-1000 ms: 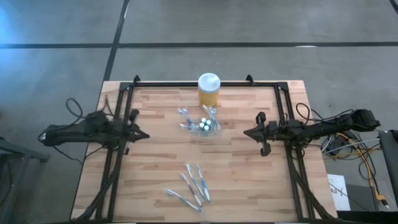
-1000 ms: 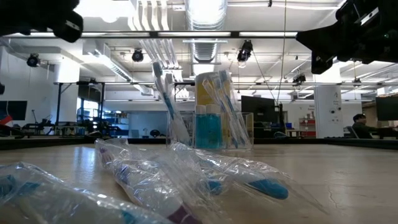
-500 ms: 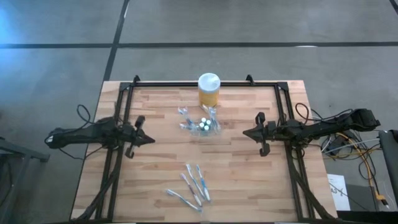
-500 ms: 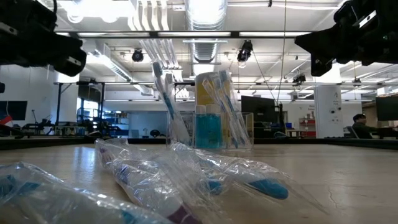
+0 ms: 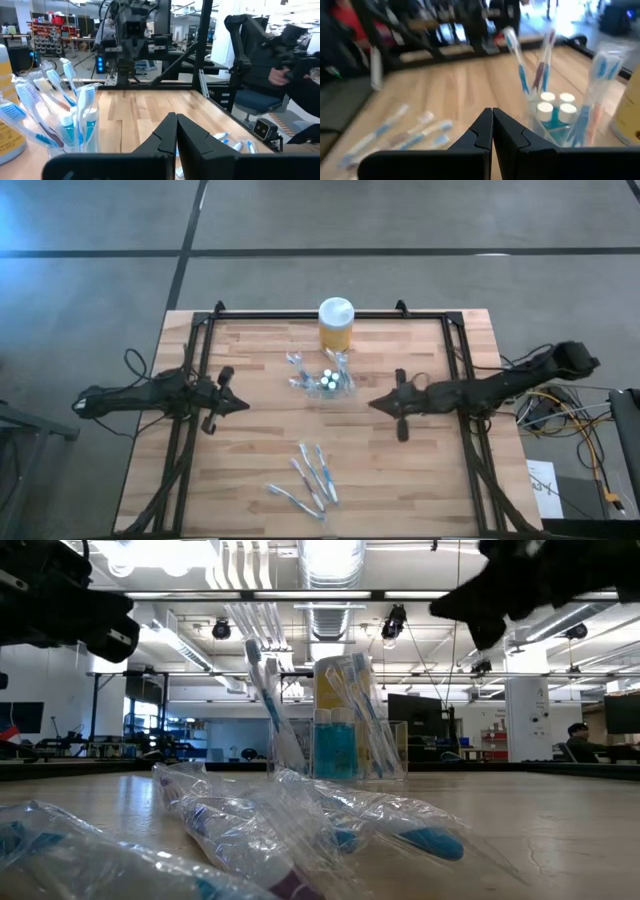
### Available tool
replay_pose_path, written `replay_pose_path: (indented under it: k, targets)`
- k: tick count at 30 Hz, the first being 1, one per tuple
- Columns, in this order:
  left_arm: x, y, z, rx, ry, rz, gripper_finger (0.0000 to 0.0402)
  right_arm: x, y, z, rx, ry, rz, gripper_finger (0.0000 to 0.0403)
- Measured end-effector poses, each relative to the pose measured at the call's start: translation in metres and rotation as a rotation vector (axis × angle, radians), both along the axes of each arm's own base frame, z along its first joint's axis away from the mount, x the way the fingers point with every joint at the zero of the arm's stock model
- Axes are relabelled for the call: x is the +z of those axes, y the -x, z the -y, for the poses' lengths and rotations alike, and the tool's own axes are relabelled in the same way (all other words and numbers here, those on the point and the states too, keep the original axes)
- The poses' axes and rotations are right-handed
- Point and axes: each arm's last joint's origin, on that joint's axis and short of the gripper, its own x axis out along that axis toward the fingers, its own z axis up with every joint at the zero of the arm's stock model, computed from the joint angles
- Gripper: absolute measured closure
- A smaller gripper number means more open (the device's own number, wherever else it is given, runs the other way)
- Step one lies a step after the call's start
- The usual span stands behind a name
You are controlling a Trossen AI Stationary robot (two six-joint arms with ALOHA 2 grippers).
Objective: Pick & Place toothbrushing station
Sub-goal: Put the blue toothbrush into the transparent organizer
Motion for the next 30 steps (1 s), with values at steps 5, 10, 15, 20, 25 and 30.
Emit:
replay_pose_path:
  k: [5, 10, 15, 20, 25, 30]
  targets:
    - [0.000, 0.000, 0.000, 0.000, 0.015, -0.005, 0.0382, 0.036, -0.032, -0.029, 0.066, 0.046, -0.124, 0.0394]
    - [0.001, 0.000, 0.000, -0.001, 0.023, -0.012, 0.0387, 0.067, -0.055, -0.064, 0.145, 0.060, -0.227, 0.0394]
    - [0.001, 0.000, 0.000, -0.002, 0.025, -0.011, 0.0387, 0.072, -0.078, -0.095, 0.122, -0.019, -0.435, 0.0394]
    - [0.001, 0.000, 0.000, -0.003, 0.058, -0.017, 0.0388, 0.054, -0.101, -0.114, -0.068, -0.131, -0.663, 0.0394]
    - [0.001, 0.000, 0.000, -0.004, 0.102, -0.027, 0.0388, 0.029, -0.131, -0.130, -0.178, -0.242, -0.768, 0.0391]
    - [0.000, 0.000, 0.000, -0.003, 0.116, -0.033, 0.0389, 0.004, -0.160, -0.150, -0.143, -0.290, -0.849, 0.0348]
